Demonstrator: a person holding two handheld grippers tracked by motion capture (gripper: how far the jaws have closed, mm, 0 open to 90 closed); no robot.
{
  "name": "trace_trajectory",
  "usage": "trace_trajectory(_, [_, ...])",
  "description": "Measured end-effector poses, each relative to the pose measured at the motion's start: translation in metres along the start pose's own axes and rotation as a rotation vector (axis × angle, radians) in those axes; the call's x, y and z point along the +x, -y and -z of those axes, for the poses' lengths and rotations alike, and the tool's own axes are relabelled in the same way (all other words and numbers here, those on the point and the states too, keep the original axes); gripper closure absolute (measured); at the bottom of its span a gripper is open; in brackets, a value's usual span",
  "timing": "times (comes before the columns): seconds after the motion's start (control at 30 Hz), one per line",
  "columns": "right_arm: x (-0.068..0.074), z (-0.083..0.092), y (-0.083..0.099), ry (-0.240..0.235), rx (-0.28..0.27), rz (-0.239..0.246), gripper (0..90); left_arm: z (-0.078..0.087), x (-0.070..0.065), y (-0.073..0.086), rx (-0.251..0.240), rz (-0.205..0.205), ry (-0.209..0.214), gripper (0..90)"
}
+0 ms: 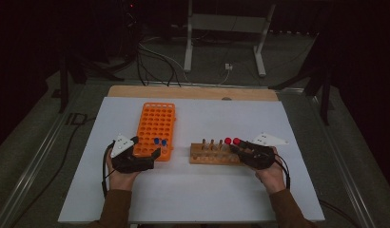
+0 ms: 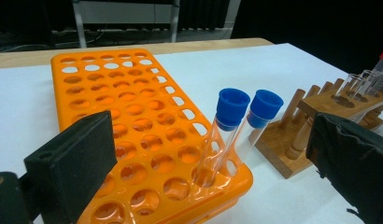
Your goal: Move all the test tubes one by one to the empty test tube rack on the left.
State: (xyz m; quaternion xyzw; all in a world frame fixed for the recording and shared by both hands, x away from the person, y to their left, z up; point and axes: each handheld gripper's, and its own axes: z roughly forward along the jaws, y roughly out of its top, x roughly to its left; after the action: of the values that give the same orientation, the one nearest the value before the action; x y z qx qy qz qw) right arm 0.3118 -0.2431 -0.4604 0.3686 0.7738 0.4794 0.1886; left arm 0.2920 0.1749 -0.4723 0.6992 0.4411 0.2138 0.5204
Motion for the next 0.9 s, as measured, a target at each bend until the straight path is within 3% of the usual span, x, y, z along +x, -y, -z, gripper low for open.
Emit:
trace_trajectory(0.23, [0.002,-0.002,0.002,0.010,0.004,0.013,73.5,0.000,-0.001,0.000,-0.002,-0.004,-0.002,1.9])
trace_trajectory(0.9, [-0.001,0.009,-0.004,0.000,-0.059,0.000,74.2,0.002,-0.004,-0.003,-0.019,-0.030,-0.023,1.3])
